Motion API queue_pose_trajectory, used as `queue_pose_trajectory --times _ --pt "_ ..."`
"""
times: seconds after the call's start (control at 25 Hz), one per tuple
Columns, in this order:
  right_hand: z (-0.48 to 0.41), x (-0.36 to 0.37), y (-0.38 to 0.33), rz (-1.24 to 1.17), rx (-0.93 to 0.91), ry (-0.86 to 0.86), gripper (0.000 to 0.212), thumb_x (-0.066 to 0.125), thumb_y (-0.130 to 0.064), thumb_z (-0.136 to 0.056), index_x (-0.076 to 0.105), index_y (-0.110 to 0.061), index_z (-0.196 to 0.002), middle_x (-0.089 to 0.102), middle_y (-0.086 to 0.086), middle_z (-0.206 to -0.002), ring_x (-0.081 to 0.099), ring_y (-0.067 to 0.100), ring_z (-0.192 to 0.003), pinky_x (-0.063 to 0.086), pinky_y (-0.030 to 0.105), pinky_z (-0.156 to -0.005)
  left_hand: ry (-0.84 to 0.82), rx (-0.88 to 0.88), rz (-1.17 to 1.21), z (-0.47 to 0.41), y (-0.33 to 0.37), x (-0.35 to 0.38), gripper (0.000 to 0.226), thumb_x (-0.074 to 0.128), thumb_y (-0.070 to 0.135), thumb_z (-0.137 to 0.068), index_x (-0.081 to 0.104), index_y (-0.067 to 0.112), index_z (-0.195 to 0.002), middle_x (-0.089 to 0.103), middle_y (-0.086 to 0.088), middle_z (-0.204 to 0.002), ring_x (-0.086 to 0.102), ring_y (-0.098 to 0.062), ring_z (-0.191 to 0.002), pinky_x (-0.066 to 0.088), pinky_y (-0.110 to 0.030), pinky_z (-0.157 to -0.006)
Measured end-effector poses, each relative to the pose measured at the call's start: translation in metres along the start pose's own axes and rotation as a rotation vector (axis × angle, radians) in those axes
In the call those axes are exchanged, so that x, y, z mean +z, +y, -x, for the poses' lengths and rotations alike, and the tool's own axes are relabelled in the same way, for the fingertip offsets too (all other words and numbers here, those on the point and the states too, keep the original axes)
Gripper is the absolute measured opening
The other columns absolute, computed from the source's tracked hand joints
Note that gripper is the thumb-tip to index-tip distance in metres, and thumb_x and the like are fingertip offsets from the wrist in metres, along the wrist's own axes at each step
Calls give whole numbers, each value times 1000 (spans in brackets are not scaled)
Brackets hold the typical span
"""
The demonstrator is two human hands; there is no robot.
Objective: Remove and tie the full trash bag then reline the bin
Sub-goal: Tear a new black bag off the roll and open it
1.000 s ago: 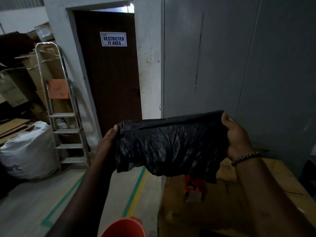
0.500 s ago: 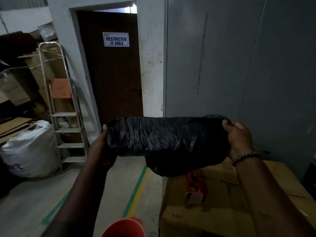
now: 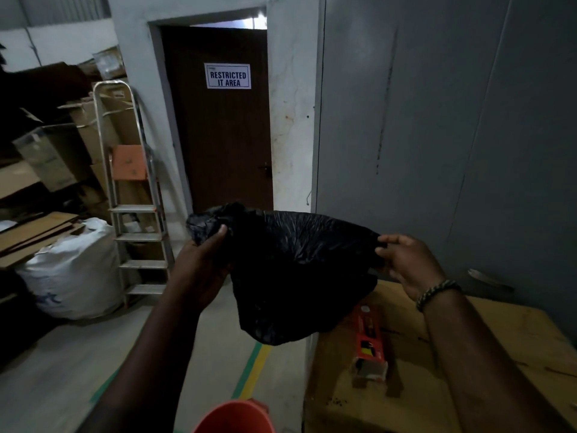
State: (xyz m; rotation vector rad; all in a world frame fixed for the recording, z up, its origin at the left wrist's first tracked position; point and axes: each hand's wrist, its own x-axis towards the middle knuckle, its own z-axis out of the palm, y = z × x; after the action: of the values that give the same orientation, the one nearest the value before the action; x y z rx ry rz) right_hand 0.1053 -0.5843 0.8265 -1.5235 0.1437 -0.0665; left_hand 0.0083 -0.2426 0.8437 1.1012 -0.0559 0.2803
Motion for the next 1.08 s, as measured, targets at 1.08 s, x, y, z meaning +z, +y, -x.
queue_pose_trajectory --times 1.08 --pt "80 114 9 730 -765 -602 34 74 -33 -91 70 -37 -125 28 -11 -166 21 8 -151 21 29 -124 219 -218 -375 7 -27 55 28 59 34 -86 73 12 -96 75 -18 -95 71 -34 -89 55 -47 -87"
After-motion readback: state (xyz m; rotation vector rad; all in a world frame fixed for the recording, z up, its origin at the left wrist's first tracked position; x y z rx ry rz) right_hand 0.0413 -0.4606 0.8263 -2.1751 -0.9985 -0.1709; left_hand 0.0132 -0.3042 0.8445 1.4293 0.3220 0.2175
